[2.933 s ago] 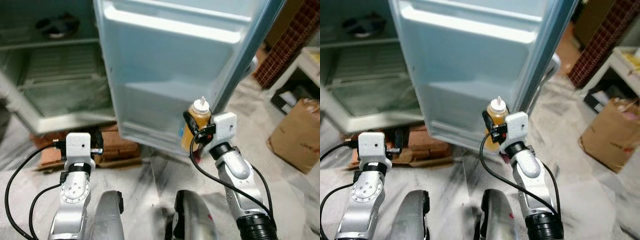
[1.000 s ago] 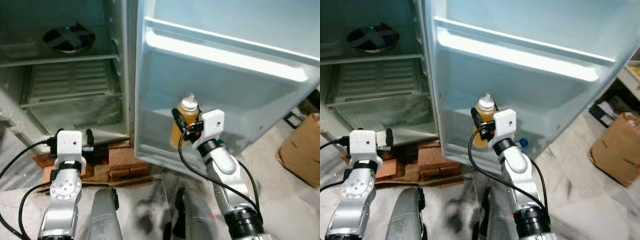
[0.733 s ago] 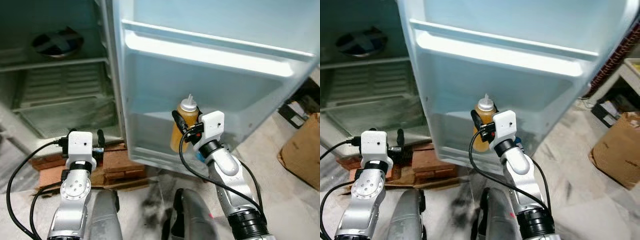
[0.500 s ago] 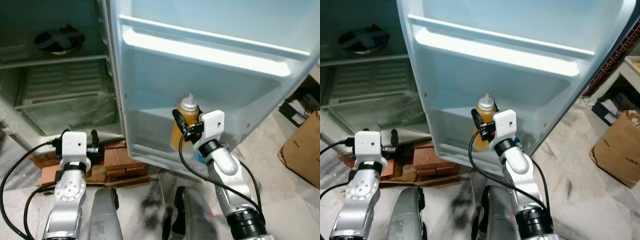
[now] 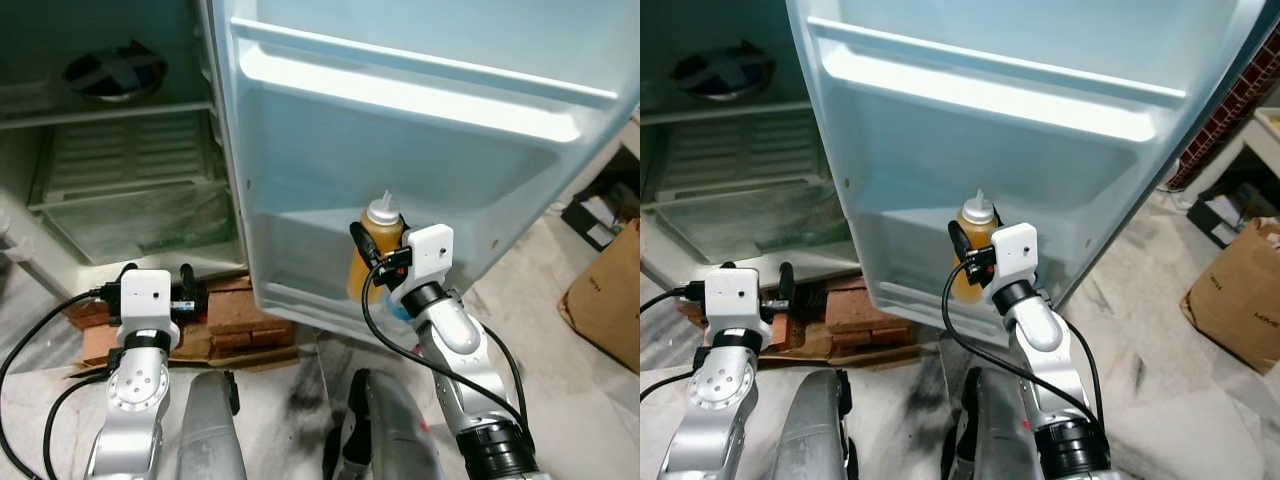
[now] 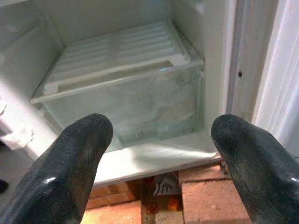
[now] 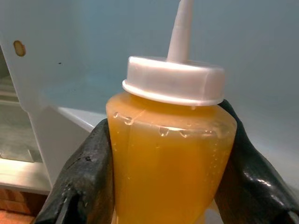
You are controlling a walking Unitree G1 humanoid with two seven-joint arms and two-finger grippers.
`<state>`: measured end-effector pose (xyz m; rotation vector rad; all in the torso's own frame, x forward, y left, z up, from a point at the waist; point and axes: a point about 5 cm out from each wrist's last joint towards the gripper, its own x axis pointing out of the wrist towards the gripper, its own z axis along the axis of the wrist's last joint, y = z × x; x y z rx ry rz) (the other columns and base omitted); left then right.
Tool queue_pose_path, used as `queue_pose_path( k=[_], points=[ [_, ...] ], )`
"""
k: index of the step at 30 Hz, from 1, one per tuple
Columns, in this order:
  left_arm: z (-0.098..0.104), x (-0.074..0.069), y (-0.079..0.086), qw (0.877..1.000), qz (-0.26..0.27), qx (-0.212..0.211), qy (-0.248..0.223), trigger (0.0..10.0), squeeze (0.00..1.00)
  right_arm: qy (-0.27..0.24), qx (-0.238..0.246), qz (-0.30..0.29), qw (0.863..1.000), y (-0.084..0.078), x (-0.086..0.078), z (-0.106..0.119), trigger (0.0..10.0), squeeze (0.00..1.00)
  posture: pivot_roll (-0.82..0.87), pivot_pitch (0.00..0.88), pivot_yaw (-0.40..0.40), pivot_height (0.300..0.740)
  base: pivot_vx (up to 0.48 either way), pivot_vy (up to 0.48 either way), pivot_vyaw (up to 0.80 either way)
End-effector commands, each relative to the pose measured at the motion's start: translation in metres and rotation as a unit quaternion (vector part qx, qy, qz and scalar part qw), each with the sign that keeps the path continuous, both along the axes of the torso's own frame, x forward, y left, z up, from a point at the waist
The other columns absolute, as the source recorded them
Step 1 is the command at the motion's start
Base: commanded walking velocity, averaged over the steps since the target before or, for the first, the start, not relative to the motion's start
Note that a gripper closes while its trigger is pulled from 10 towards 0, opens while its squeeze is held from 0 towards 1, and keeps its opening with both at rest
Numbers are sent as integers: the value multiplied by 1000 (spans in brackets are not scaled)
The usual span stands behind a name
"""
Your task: Restocking fridge
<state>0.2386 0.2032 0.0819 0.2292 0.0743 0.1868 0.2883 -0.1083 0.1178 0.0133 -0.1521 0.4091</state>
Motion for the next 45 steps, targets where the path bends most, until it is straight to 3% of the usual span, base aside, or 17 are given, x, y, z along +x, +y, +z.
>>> queue_pose_path(
  k=[1, 15, 22, 29, 39, 45],
  points=[
    [-2, -6, 4, 1000, 6, 6, 11, 10000, 0, 8, -2, 1, 1000, 1, -3, -6, 10000, 0, 135, 157, -76, 564, 0, 0, 0],
    [4, -14, 3, 999, 5, 30, 13, 10000, 0, 7, -5, 17, 1000, 9, 2, -7, 10000, 0, 151, 173, -73, 544, 0, 0, 0],
    [2, -27, 8, 999, 11, 47, 26, 10000, 0, 0, -4, 32, 999, 20, 5, -7, 10000, 0, 164, 184, -67, 524, 0, 0, 0],
    [4, -28, 8, 998, 10, 46, 31, 10000, 0, -10, -13, 57, 998, 34, 9, -6, 10000, 0, 178, 189, -71, 504, 0, 0, 0],
    [5, -25, 9, 998, 7, 44, 35, 10000, 0, -16, -13, 42, 999, 32, 24, 0, 10000, 0, 184, 192, -70, 504, 0, 0, 0],
    [6, -24, 8, 998, 6, 44, 34, 10000, 0, -25, -8, 44, 999, 33, 24, 1, 10000, 0, 186, 189, -72, 464, 0, 0, 0]
  ],
)
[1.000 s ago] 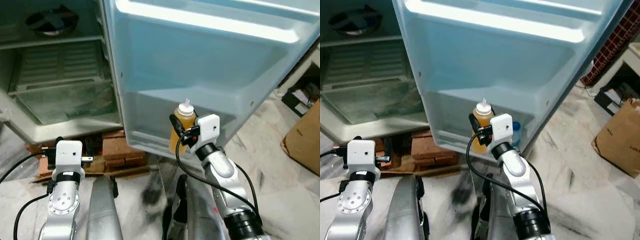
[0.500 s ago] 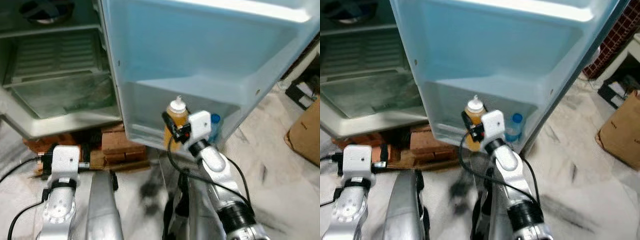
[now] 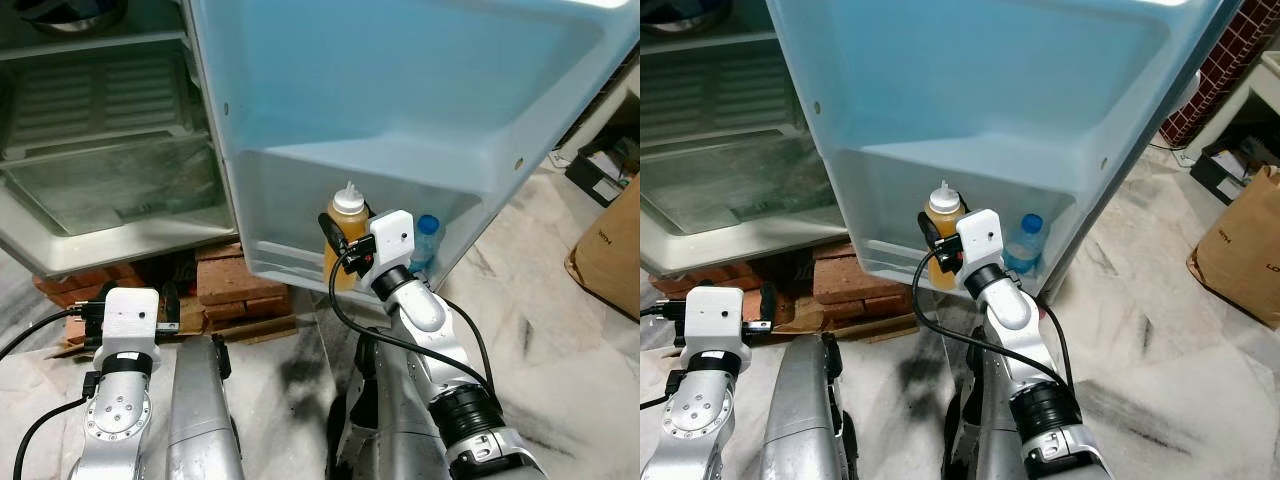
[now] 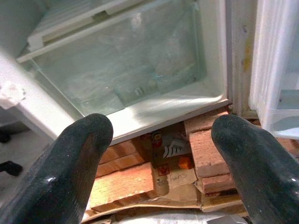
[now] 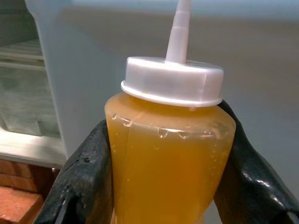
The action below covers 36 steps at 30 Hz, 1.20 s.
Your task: Restocking fridge
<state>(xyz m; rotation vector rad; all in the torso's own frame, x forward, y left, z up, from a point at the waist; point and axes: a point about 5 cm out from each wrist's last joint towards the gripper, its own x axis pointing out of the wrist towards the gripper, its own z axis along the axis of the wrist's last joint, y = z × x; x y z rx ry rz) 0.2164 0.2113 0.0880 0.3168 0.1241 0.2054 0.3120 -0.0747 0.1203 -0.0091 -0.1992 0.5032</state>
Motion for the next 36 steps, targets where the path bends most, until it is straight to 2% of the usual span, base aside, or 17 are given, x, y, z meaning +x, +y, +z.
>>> queue_pose_path(
  k=[1, 3, 8, 12, 14, 16, 17, 21, 22, 24, 25, 27, 29, 30, 31, 33, 36],
  points=[
    [0, -1, 0, 1000, -4, 2, 5, 10000, 0, -1, 1, -3, 1000, 0, 0, -2, 10000, 0, 188, 188, -74, 454, 0, 0, 0],
    [0, -1, 0, 1000, -4, 2, 4, 10000, 0, -6, -1, -8, 1000, 0, 1, -1, 10000, 0, 189, 188, -73, 439, 0, 0, 0],
    [2, -1, -3, 1000, -15, 3, 0, 10000, 0, -29, -25, -8, 999, 6, 6, 5, 10000, 0, 193, 194, -74, 439, 0, 0, 0],
    [3, -1, -4, 1000, -17, 2, -2, 10000, 0, -73, -52, -16, 996, 9, 10, 14, 10000, 0, 199, 198, -74, 439, 0, 0, 0],
    [3, -1, -4, 1000, -19, 2, -3, 10000, 0, -115, -61, -23, 991, 11, 15, 29, 10000, 0, 204, 199, -75, 439, 0, 0, 0],
    [4, -1, -4, 1000, -20, 2, -4, 10000, 0, -136, -56, -34, 989, 12, 19, 41, 10000, 0, 208, 198, -77, 439, 0, 0, 0],
    [4, -2, -4, 1000, -20, 2, -5, 10000, 0, -166, -56, -36, 984, 13, 20, 54, 10000, 0, 209, 197, -78, 439, 0, 0, 0],
    [6, -2, -4, 1000, -20, 2, -8, 10000, 0, -208, -60, -34, 976, 16, 19, 67, 10000, 0, 209, 197, -79, 439, 0, 0, 0],
    [7, -2, -5, 1000, -20, 2, -9, 10000, 0, -234, -81, -37, 968, 17, 18, 71, 10000, 0, 206, 195, -80, 439, 0, 0, 0],
    [7, -2, -6, 1000, -22, 0, -9, 10000, 0, -243, -112, -33, 963, 17, 18, 66, 10000, 0, 203, 195, -80, 439, 0, 0, 0],
    [6, -2, -7, 1000, -23, 0, -8, 10000, 0, -239, -127, -34, 962, 16, 19, 61, 10000, 0, 205, 195, -80, 439, 0, 0, 0],
    [7, 1, -8, 1000, -26, -2, -9, 10000, 0, -198, -160, -46, 966, 6, 24, 37, 10000, 0, 200, 199, -76, 439, 0, 0, 0],
    [7, 1, -9, 1000, -27, -3, -9, 10000, 0, -190, -164, -50, 967, 3, 25, 33, 10000, 0, 200, 199, -76, 439, 0, 0, 0],
    [6, 2, -10, 999, -31, -6, -8, 10000, 0, -149, -175, -60, 971, -6, 28, 16, 10000, 0, 203, 196, -75, 439, 0, 0, 0],
    [5, 3, -10, 999, -35, -8, -8, 10000, 0, -131, -186, -66, 972, -12, 28, 8, 10000, 0, 203, 195, -75, 439, 0, 0, 0],
    [5, 4, -12, 999, -42, -11, -9, 10000, 0, -94, -224, -82, 967, -27, 30, -10, 10000, 0, 203, 191, -77, 439, 0, 0, 0],
    [6, 5, -12, 999, -40, -12, -9, 10000, 0, -28, -208, -125, 970, -44, 34, -21, 10000, 0, 206, 192, -80, 439, 0, 0, 0]
  ],
)
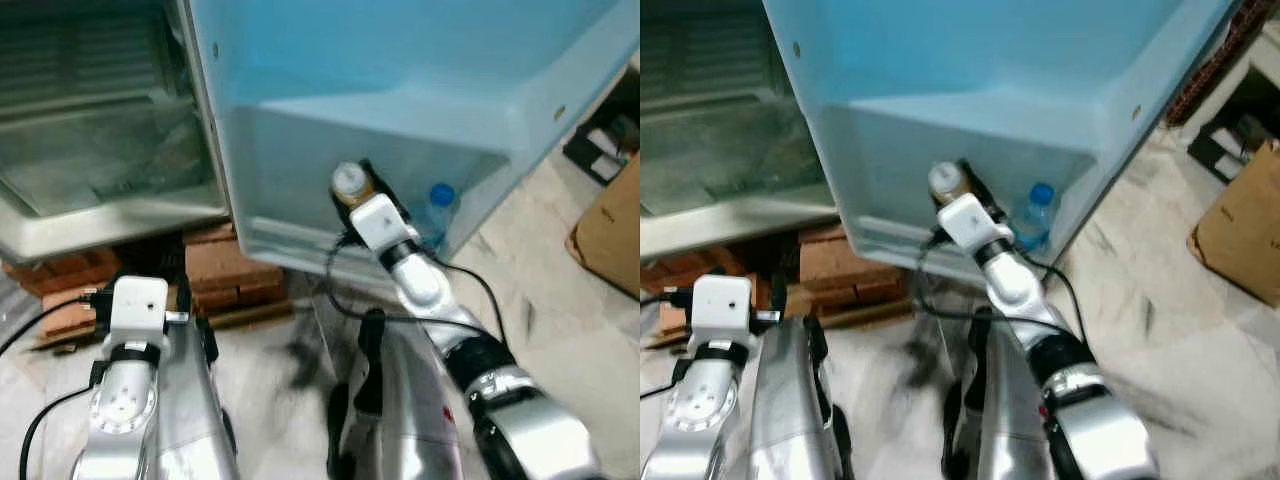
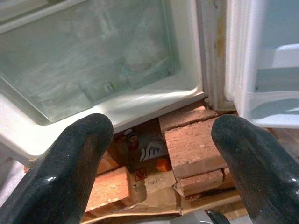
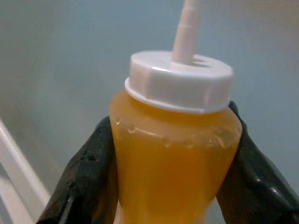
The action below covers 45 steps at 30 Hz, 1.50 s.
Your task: Restocking fridge
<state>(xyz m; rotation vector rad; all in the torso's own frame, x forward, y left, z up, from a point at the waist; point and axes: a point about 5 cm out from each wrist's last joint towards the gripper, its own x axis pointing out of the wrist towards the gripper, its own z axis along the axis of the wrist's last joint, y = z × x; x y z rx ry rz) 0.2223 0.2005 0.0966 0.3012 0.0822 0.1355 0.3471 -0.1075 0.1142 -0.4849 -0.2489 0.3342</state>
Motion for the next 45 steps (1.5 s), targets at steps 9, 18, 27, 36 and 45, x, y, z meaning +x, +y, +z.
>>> queue_pose_path(
  k=[9, 18, 27, 36, 45],
  points=[
    [-3, -1, -3, 1000, -5, -5, 7, 10000, 0, 90, 22, -105, 990, -33, 2, -28, 10000, 0, 205, 197, -77, 439, 0, 0, 0],
    [-4, 1, -4, 1000, -12, -3, 14, 10000, 0, 133, 76, -183, 971, -58, 3, -36, 10000, 1000, 200, 195, -68, 439, 0, 0, 0],
    [-6, 2, -4, 1000, -12, -2, 21, 10000, 0, 126, 85, -187, 971, -62, 8, -29, 10000, 1000, 198, 194, -70, 439, 0, 0, 0],
    [-7, 2, -3, 1000, -7, -2, 24, 10000, 0, 67, 109, -129, 983, -51, 17, 0, 10000, 1000, 200, 187, -78, 439, 0, 0, 0],
    [-10, -1, -5, 1000, -5, -6, 29, 10000, 0, 10, 114, -79, 990, -46, 0, 12, 10000, 1000, 182, 169, -83, 439, 0, 0, 0]
  ],
)
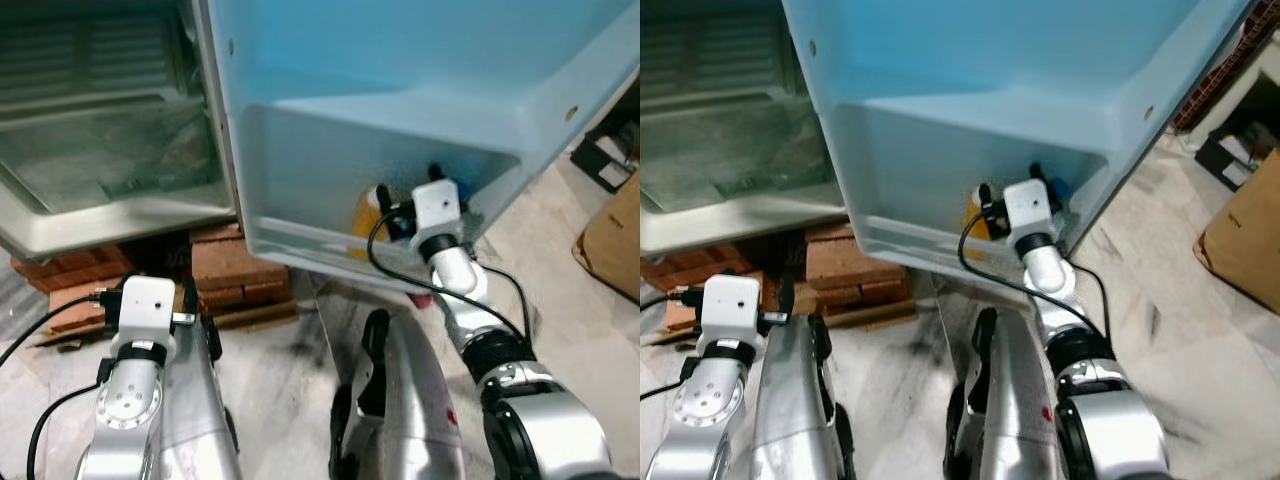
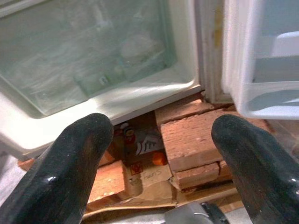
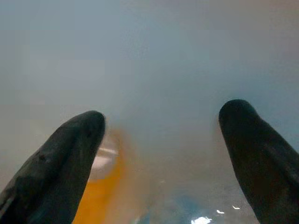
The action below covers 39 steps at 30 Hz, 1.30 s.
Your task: Restocking fridge
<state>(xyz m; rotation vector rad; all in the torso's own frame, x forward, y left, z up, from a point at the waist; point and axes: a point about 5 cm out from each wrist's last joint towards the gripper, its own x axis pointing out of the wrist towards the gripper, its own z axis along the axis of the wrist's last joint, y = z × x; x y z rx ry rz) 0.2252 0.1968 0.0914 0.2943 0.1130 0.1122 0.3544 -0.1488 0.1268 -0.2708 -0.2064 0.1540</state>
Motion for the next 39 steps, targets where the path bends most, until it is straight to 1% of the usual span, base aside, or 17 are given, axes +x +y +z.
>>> queue_pose_path(
  k=[1, 5, 6, 9, 12, 13, 14, 15, 16, 18, 19, 23, 27, 31, 32, 35, 39],
  points=[
    [-5, -4, -1, 1000, 4, -1, 12, 10000, 0, -9, 0, 1, 1000, -4, -7, -1, 10000, 1000, 182, 169, -83, 439, 0, 0, 0],
    [-4, -4, -1, 1000, 5, -2, 11, 10000, 0, -23, 24, 5, 999, -4, -22, 0, 10000, 1000, 175, 154, -82, 439, 0, 0, 0],
    [-3, -3, -1, 1000, 5, -2, 10, 10000, 0, -25, 41, 0, 999, -3, -31, -2, 10000, 1000, 174, 150, -83, 439, 0, 0, 0],
    [-2, -2, -1, 1000, 3, -2, 7, 10000, 0, -31, 56, -2, 998, -2, -49, -5, 10000, 1000, 173, 143, -85, 439, 0, 0, 0],
    [-2, 0, 0, 1000, 3, -2, 5, 10000, 0, -25, 71, -5, 997, -2, -57, -8, 10000, 1000, 166, 136, -85, 439, 0, 0, 0],
    [-2, 2, 0, 1000, 3, -3, 1, 10000, 0, -13, 72, -16, 997, -3, -65, -13, 10000, 1000, 157, 126, -83, 439, 0, 0, 0],
    [-2, 3, -1, 1000, 3, -4, 0, 10000, 0, -8, 72, -16, 997, -3, -68, -15, 10000, 522, 156, 123, -82, 439, 0, 0, 0],
    [-2, 4, -1, 1000, 2, -4, 0, 10000, 0, -3, 73, -15, 997, -2, -71, -16, 10000, 522, 156, 123, -82, 439, 0, 0, 0],
    [-2, 5, -1, 1000, 2, -5, 0, 10000, 0, -2, 68, -14, 998, -1, -74, -17, 10000, 0, 148, 114, -76, 439, 0, 0, 0],
    [-4, 6, -3, 1000, -1, -4, 2, 10000, 0, 9, 65, -17, 998, -1, -80, -18, 10000, 0, 138, 103, -69, 439, 0, 0, 0],
    [-4, 8, -6, 1000, -7, -5, 2, 10000, 0, 9, 79, -10, 997, 0, -83, -18, 10000, 0, 134, 97, -66, 439, 0, 0, 0],
    [-3, 11, -9, 1000, -16, 0, 0, 10000, 0, 13, 102, -24, 994, -2, -83, -14, 10000, 0, 131, 93, -61, 458, 0, 0, 0],
    [-4, 9, -6, 1000, -17, 6, 0, 10000, 0, 22, 109, -49, 993, -9, -85, -12, 10000, 0, 128, 84, -59, 478, 0, 0, 0],
    [-7, 8, -3, 1000, -13, 10, 3, 10000, 0, 45, 118, -66, 990, -14, -90, -17, 10000, 0, 128, 82, -60, 502, 0, 0, 0],
    [-7, 8, -3, 1000, -13, 10, 3, 10000, 0, 45, 118, -66, 990, -14, -90, -17, 10000, 0, 128, 82, -60, 502, 0, 0, 0],
    [-4, 13, -11, 1000, -22, 7, -6, 10000, 0, 83, 161, -83, 980, -16, -88, -28, 10000, 0, 125, 84, -62, 527, 0, 0, 0],
    [-1, 16, -16, 999, -34, 11, -13, 10000, 0, 85, 163, -84, 979, -17, -85, -27, 10000, 0, 123, 84, -61, 542, 0, 0, 0]
  ],
)
